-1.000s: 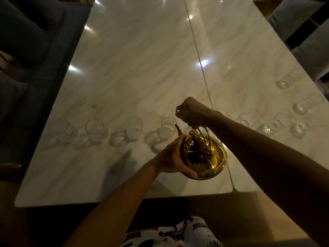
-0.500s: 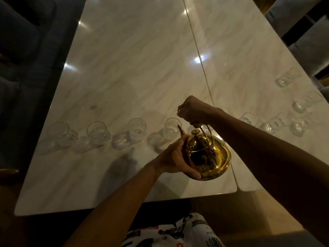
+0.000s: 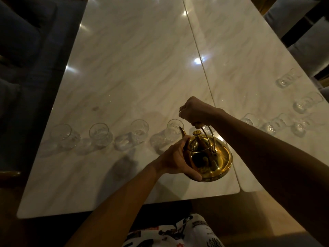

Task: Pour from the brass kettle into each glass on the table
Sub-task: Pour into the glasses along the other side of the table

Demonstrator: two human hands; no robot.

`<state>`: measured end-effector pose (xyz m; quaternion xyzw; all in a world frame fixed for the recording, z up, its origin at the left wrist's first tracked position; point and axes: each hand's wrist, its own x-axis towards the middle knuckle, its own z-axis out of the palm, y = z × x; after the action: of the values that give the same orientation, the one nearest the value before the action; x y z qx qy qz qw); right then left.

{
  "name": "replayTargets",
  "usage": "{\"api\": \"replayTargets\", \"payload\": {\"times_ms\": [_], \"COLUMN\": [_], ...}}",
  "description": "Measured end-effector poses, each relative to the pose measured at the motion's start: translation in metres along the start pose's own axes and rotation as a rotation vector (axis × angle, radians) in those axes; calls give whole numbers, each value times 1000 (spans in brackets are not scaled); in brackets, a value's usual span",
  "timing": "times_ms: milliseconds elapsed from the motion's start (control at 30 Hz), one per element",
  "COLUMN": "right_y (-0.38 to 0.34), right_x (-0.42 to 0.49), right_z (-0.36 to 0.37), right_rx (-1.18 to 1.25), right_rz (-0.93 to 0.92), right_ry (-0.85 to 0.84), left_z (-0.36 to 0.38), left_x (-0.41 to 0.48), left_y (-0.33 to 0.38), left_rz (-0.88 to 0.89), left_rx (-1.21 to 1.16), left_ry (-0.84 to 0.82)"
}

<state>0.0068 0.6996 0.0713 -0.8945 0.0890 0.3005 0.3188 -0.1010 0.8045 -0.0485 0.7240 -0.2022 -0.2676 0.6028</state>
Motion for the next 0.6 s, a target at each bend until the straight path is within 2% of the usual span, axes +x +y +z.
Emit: {"api": "replayTargets", "payload": {"times_ms": [600], "right_y": [4], "right_x": [-8], "right_z": [-2], "right_rx": [47], "right_rz": [5], "right_ry": [0], "left_z": [1], "left_x": [-2], "left_y": [4], "left_rz": [67], "left_rx": [-26], "left_ry": [-16]}}
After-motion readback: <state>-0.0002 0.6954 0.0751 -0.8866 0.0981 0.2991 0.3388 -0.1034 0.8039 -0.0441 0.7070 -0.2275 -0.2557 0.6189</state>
